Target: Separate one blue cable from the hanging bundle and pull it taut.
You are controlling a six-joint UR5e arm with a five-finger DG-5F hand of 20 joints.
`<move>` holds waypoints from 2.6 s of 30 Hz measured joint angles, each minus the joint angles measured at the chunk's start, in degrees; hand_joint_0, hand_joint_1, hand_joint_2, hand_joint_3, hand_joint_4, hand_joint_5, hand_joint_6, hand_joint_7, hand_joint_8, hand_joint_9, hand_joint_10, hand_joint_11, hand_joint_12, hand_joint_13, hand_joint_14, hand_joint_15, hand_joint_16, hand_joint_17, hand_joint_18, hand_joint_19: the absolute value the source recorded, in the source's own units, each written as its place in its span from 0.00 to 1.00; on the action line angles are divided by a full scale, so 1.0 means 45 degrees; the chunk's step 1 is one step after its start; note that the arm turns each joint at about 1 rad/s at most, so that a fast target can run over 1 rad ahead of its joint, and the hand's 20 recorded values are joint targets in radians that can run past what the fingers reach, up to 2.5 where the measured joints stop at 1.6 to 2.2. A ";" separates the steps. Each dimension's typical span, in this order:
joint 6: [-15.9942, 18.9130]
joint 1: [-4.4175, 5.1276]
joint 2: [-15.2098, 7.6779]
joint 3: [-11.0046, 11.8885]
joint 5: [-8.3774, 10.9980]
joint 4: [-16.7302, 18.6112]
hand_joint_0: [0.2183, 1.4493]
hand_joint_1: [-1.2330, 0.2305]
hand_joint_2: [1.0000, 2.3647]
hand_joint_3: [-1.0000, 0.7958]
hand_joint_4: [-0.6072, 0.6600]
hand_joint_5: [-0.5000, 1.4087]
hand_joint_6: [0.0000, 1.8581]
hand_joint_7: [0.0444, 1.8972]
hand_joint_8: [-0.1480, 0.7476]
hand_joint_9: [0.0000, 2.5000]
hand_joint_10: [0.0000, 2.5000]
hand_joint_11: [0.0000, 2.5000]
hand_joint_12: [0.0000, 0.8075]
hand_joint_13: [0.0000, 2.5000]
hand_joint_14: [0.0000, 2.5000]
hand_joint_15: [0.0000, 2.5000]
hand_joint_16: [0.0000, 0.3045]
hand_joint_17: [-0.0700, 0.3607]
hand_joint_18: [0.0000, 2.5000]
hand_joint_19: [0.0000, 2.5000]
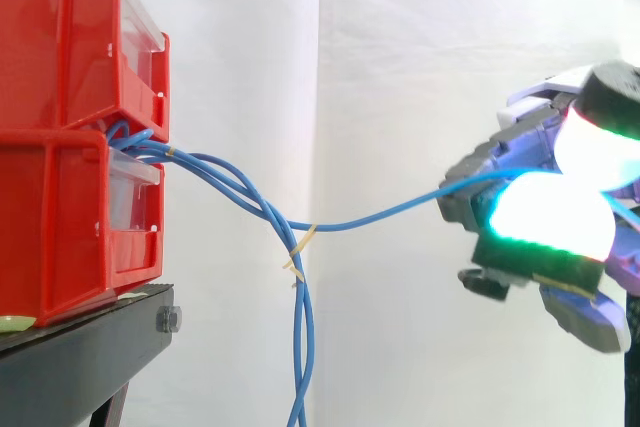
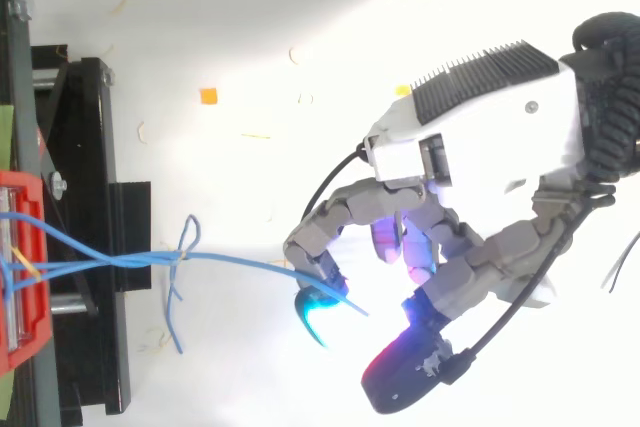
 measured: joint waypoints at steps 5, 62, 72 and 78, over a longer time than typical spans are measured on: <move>0.1674 -0.0025 0.0011 0.0010 -0.0010 0.0303 0.42 0.37 0.01 0.44 0.61 0.33 0.27 0.67 0.28 0.81 0.01 0.26 0.32 0.56 0.01 0.30 0.14 0.38 0.31 0.29; 0.3619 -0.0071 0.0121 -0.0096 -0.0129 0.1455 0.41 0.37 0.01 0.45 0.60 0.33 0.27 0.67 0.27 0.81 0.01 0.27 0.32 0.56 0.01 0.30 0.14 0.38 0.31 0.29; 0.3619 -0.0071 0.0121 -0.0100 -0.0130 0.1455 0.41 0.36 0.01 0.45 0.60 0.33 0.27 0.67 0.28 0.81 0.01 0.26 0.32 0.56 0.01 0.30 0.14 0.38 0.31 0.29; 0.3619 -0.0071 0.0120 -0.0101 -0.0130 0.1455 0.41 0.36 0.01 0.45 0.60 0.33 0.27 0.67 0.27 0.81 0.01 0.27 0.32 0.56 0.01 0.30 0.14 0.38 0.31 0.29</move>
